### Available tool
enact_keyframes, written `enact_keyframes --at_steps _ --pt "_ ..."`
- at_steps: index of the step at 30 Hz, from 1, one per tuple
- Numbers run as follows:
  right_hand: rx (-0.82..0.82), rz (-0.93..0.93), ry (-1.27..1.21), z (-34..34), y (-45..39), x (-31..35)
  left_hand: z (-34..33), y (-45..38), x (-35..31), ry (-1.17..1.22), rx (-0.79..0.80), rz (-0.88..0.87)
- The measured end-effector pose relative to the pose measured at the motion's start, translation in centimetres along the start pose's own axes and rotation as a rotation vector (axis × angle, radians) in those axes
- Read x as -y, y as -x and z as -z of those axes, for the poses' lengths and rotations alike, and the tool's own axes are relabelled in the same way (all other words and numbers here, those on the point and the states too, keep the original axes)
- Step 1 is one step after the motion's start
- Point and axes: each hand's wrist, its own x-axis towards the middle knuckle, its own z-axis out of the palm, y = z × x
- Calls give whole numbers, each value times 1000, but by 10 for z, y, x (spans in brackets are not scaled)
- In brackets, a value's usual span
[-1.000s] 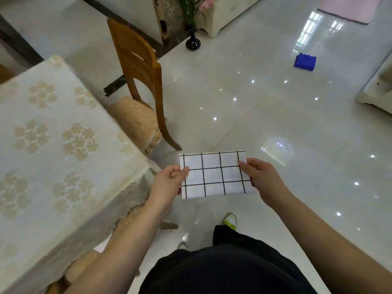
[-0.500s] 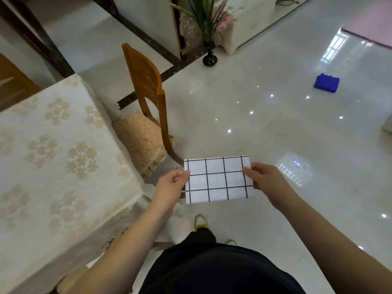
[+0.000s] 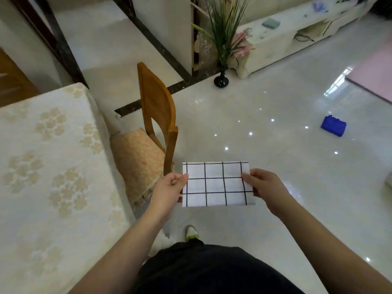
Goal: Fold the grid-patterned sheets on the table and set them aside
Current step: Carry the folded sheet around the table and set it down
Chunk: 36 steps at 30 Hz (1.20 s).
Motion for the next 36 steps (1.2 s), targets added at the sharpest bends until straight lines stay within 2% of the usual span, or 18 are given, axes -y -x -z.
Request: enact_keyframes --at_steps 8,13,22,29,36 --pt "2 -14 -114 -5 -66 64 9 -65 -72 -16 39 -95" --pt "76 -48 -151 3 -115 91 -1 -108 -104 14 -35 -84" --pt "169 20 -41 39 -234 147 -55 -189 -155 126 -201 -44" --pt "269 81 -8 80 -316 204 -101 -237 -207 216 -264 -19" --pt "295 123 -30 74 -372 239 -112 -276 -233 270 -355 -9"
